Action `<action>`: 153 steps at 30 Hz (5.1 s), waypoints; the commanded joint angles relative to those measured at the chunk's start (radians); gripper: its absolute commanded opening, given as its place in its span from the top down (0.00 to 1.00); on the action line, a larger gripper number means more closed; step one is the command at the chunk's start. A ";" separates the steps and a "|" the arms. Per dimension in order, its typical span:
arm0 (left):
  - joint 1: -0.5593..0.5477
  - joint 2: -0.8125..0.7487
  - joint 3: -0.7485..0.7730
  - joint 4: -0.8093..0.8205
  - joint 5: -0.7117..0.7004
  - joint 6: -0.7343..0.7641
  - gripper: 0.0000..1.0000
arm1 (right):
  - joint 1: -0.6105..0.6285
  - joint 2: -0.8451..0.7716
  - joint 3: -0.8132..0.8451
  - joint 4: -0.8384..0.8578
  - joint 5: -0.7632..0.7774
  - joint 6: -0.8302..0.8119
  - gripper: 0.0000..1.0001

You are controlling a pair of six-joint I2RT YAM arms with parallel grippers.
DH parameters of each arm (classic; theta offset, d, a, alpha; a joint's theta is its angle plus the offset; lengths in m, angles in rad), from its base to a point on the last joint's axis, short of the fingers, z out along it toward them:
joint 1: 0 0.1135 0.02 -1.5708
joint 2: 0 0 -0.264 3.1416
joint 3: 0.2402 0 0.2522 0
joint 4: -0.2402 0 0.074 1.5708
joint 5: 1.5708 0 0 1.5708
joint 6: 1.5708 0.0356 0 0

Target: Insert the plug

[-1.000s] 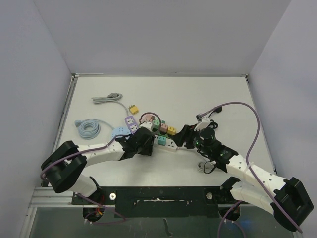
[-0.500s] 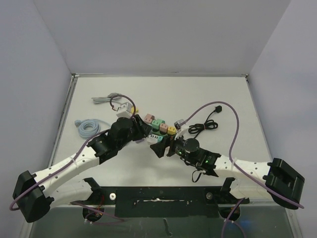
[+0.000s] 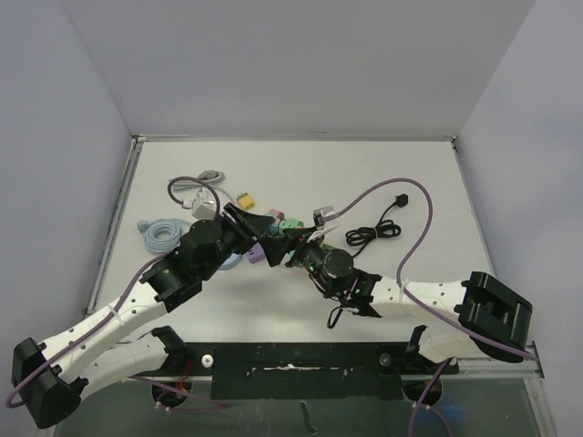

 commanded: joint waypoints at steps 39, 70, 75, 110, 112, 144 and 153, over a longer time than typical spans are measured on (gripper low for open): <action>0.034 -0.163 -0.098 0.037 -0.078 -0.248 0.52 | -0.039 0.140 0.186 0.185 -0.094 -0.040 0.72; 0.154 -0.109 0.067 0.222 1.005 0.464 0.34 | -0.390 -0.283 0.084 -0.046 -1.169 0.263 0.74; 0.153 -0.103 0.094 0.150 0.961 0.513 0.44 | -0.389 -0.287 0.095 -0.037 -1.202 0.273 0.75; 0.185 -0.008 0.064 -0.098 1.074 1.218 0.97 | -0.549 -0.578 -0.073 -0.430 -1.010 0.117 0.19; 0.190 0.044 0.135 -0.270 0.984 1.379 0.97 | -0.570 -0.624 -0.085 -0.503 -0.980 0.096 0.19; 0.467 0.490 0.305 -0.679 0.514 2.217 1.00 | -0.602 -0.691 -0.112 -0.696 -0.904 -0.050 0.20; 0.459 0.567 0.325 -0.708 0.474 2.231 1.00 | -0.610 -0.676 -0.138 -0.655 -0.905 -0.053 0.20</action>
